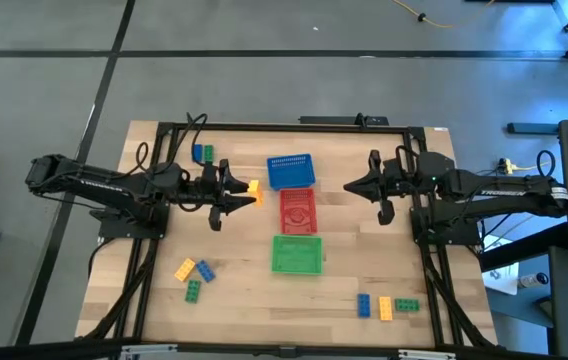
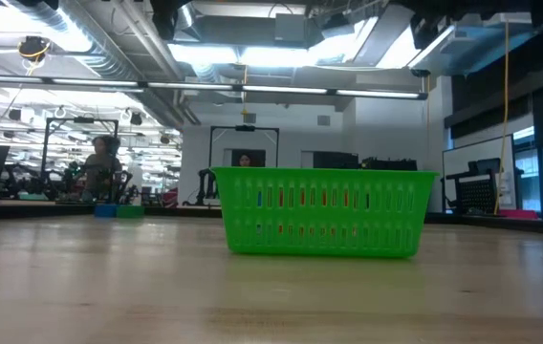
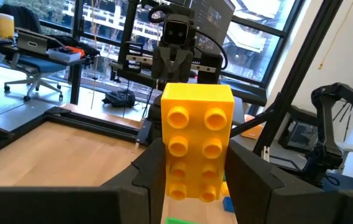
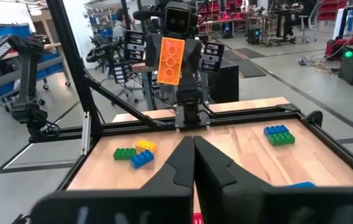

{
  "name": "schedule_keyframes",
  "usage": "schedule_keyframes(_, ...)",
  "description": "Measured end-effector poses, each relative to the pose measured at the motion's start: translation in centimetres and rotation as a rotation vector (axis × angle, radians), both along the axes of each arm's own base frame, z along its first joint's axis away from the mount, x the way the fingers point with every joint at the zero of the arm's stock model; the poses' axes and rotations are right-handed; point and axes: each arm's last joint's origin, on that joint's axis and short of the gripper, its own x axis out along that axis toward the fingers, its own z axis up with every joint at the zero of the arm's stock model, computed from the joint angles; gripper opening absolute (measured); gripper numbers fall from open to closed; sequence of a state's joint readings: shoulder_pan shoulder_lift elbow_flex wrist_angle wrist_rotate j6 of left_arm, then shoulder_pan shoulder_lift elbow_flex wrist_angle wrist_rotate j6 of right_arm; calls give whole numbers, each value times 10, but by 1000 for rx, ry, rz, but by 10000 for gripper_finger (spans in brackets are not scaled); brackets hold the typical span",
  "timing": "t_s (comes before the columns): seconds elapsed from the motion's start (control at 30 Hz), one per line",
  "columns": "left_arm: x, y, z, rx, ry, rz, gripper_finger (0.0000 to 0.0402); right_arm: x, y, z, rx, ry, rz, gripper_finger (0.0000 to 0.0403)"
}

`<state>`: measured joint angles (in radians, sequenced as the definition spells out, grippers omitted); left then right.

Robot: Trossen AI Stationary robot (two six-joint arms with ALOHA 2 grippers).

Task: Sort & place blocks by color
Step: Put the top yellow game piece into the green basket

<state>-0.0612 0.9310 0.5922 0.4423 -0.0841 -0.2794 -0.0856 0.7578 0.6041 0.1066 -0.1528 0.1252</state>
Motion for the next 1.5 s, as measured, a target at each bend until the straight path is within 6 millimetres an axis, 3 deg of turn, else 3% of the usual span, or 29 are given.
schedule_keyframes(0.27,18,-1,5,11,100,-5,126,0,0,0,0,-3,-1,2)
schedule_keyframes(0.57,93,-9,10,128,572,-192,126,0,0,1,-4,-9,-1,1)
schedule_keyframes(0.83,156,-38,-39,127,925,-238,126,0,0,1,-4,-9,-2,2)
schedule_keyframes(1.03,185,-67,-77,143,1026,-279,126,0,0,0,-3,-3,-2,2)
schedule_keyframes(1.33,195,-80,-119,198,1149,-257,126,0,0,0,-3,1,-2,2)
schedule_keyframes(1.5,195,-80,-121,236,1156,-226,126,0,0,0,-3,1,4,2)
